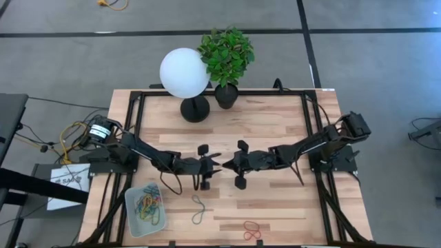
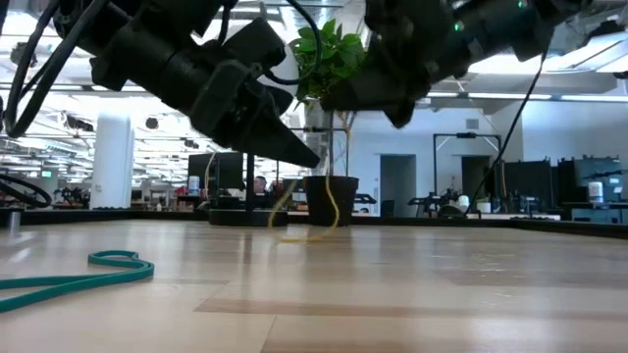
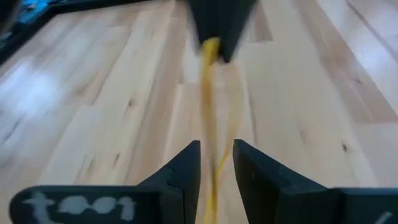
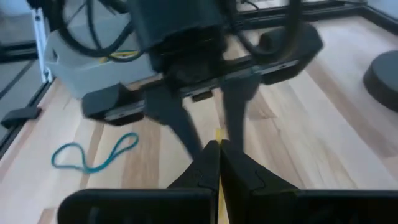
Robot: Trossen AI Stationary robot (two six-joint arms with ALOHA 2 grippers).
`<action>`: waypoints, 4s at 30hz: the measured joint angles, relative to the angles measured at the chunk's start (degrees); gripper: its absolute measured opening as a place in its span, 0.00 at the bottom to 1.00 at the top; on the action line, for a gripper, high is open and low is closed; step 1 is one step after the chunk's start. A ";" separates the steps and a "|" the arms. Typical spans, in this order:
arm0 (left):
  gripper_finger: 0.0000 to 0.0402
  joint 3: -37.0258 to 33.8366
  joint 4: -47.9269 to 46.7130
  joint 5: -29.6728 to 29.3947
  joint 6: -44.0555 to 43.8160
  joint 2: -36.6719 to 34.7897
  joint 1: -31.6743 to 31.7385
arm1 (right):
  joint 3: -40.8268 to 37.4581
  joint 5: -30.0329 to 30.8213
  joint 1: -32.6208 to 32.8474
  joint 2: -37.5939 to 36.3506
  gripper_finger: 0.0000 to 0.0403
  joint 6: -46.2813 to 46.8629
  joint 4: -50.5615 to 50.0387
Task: Pick and place items into bin
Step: Put the yellow rubber band into the gray bin, then put the blue rubber band into the gray bin
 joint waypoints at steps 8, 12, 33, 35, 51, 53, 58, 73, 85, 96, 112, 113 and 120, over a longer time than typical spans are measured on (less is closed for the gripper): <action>0.16 0.02 0.47 -1.83 0.09 0.00 -0.09 | -0.09 -0.41 0.60 -0.56 0.01 -1.04 -2.29; 0.03 0.02 0.30 -4.25 1.18 0.00 -0.20 | -0.13 -0.60 0.49 -0.21 0.04 3.36 -7.06; 0.00 2.10 -35.08 -30.19 -15.47 -27.10 -14.40 | -0.18 -0.80 0.66 -0.19 0.19 5.31 -12.19; 0.00 3.43 -44.79 -26.71 -22.09 -32.90 -17.52 | -0.18 -0.78 0.66 -0.19 0.19 6.93 -12.21; 0.00 6.82 -87.07 21.03 -72.94 -42.83 -34.60 | -0.20 -0.69 0.44 -0.14 0.19 8.60 -12.12; 0.00 6.80 -91.80 22.55 -77.53 -40.31 -34.93 | -0.20 -0.67 0.44 -0.14 0.19 8.59 -12.17; 0.00 6.78 -91.77 24.23 -78.44 -34.73 -35.04 | -0.20 -0.67 0.44 -0.12 0.19 8.56 -12.32; 0.06 6.78 -81.81 28.01 -69.13 -20.36 -35.04 | -0.22 -0.65 0.44 -0.12 0.19 11.01 -11.89; 0.19 6.78 -80.65 38.38 -70.68 -18.89 -33.33 | -0.22 -0.65 0.44 -0.12 0.19 11.03 -11.86; 0.19 11.72 -76.79 34.31 -63.28 -18.88 -27.61 | -0.22 -0.65 0.44 -0.12 0.19 11.03 -11.73; 0.19 25.59 -76.13 -10.18 -39.29 -18.88 -26.93 | -0.22 -0.64 0.44 -0.12 0.19 11.05 -11.72; 0.19 25.59 -76.11 -11.60 -40.08 -18.88 -26.53 | -0.22 -0.65 0.44 -0.12 0.19 11.05 -11.72; 0.19 25.50 -75.26 -6.41 -41.60 -17.32 -22.73 | -0.22 -0.65 0.44 -0.12 0.19 11.05 -11.71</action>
